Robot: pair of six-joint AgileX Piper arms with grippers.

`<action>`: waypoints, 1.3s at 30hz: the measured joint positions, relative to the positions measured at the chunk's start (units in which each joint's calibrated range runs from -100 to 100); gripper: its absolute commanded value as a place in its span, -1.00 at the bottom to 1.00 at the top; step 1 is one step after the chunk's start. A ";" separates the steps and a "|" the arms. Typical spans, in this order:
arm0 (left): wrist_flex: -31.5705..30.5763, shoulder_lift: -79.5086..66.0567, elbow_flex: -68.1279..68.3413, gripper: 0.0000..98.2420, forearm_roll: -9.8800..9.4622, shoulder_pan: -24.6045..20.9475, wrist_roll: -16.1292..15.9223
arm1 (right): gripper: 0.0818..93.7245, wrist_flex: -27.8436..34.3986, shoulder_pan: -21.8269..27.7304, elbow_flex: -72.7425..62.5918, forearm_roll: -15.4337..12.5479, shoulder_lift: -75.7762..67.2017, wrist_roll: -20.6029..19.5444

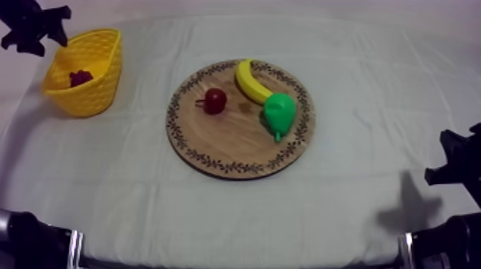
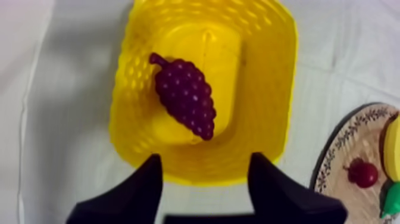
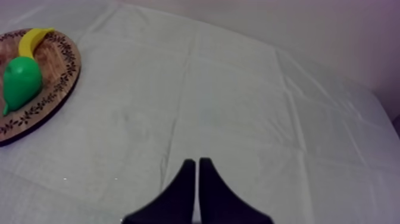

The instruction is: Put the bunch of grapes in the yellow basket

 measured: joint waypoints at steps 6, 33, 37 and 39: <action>-3.05 -9.09 7.50 -0.50 0.31 -0.40 -0.92 | -0.99 0.00 0.00 0.00 0.00 0.00 0.00; -25.63 -48.76 42.25 -1.00 2.21 2.14 -9.99 | -0.99 0.00 0.00 0.00 0.00 0.00 -0.03; -30.27 -53.96 48.72 -1.00 2.21 2.51 -10.63 | -0.99 0.00 0.00 0.00 0.00 0.00 -0.03; -32.54 -56.40 52.40 -1.00 2.40 2.81 -11.37 | -0.99 0.00 0.00 0.00 0.00 0.00 -0.03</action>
